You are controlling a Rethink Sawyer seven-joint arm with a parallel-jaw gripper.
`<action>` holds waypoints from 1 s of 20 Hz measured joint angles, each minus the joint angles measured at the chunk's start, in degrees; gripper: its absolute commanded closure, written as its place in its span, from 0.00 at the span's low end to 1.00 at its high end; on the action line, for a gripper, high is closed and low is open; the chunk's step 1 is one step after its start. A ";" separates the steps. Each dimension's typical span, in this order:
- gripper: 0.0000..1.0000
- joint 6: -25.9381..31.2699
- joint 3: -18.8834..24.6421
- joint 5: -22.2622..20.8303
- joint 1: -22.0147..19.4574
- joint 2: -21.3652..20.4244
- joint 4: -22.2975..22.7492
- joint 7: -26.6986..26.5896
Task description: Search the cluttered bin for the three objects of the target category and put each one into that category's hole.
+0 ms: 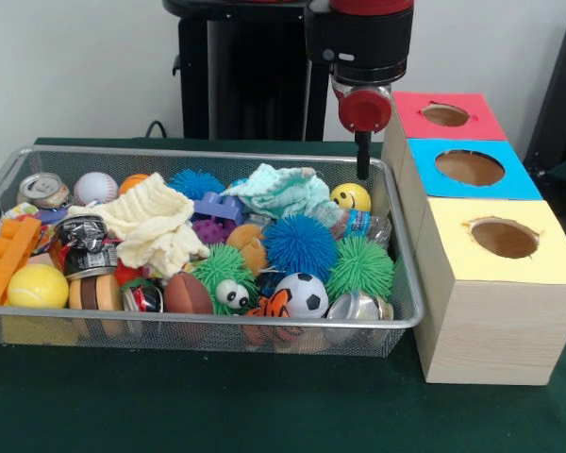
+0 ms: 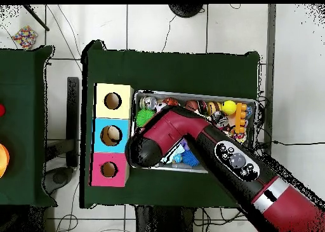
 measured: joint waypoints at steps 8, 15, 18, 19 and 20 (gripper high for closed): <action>0.00 -0.37 -0.17 -0.12 0.00 0.42 0.00 0.00; 0.00 -2.07 -0.33 -0.55 0.04 0.42 -0.01 0.00; 0.00 -3.69 -0.64 -1.57 0.21 0.42 -0.01 0.00; 0.00 -3.94 -0.70 -1.79 0.25 0.42 -0.01 0.00; 0.00 -4.70 -0.93 -2.43 0.40 0.42 -0.01 0.00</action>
